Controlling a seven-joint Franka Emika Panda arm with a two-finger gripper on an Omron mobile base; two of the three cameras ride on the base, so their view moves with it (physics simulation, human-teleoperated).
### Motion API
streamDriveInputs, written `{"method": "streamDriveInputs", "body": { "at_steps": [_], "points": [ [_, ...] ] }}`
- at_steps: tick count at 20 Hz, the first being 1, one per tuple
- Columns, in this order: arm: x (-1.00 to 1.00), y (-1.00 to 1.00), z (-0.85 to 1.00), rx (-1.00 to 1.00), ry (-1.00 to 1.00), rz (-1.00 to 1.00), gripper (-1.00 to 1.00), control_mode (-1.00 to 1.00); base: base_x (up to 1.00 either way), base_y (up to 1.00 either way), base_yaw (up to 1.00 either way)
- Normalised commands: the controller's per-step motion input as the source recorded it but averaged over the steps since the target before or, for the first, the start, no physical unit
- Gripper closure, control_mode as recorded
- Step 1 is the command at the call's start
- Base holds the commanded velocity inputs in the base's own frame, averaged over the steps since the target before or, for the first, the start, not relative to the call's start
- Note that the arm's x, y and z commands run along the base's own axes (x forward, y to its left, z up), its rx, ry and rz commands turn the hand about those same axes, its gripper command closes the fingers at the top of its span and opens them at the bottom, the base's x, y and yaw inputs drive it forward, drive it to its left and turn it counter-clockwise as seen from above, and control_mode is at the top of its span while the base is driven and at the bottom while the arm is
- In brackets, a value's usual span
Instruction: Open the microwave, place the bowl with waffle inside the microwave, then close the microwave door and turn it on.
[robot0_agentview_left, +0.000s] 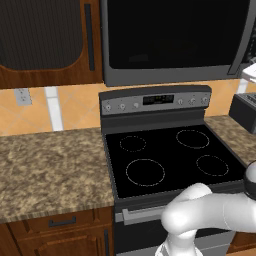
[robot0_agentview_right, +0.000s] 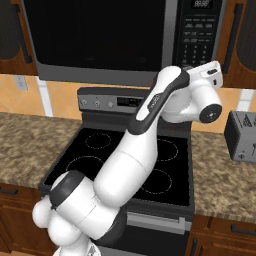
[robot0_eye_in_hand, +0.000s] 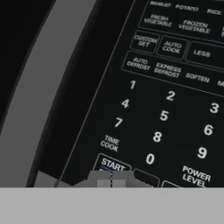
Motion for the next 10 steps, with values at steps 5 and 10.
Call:
{"method": "streamDriveInputs", "body": {
  "at_steps": [5, 10],
  "points": [
    [0.25, 0.0, 0.0, 0.0, 0.0, 0.0, 1.0, -1.0, 0.0, 0.0, 0.0],
    [0.31, 0.0, 0.0, -0.01, 0.0, 0.0, 1.0, -1.0, 0.0, 0.0, 0.0]
  ]
}}
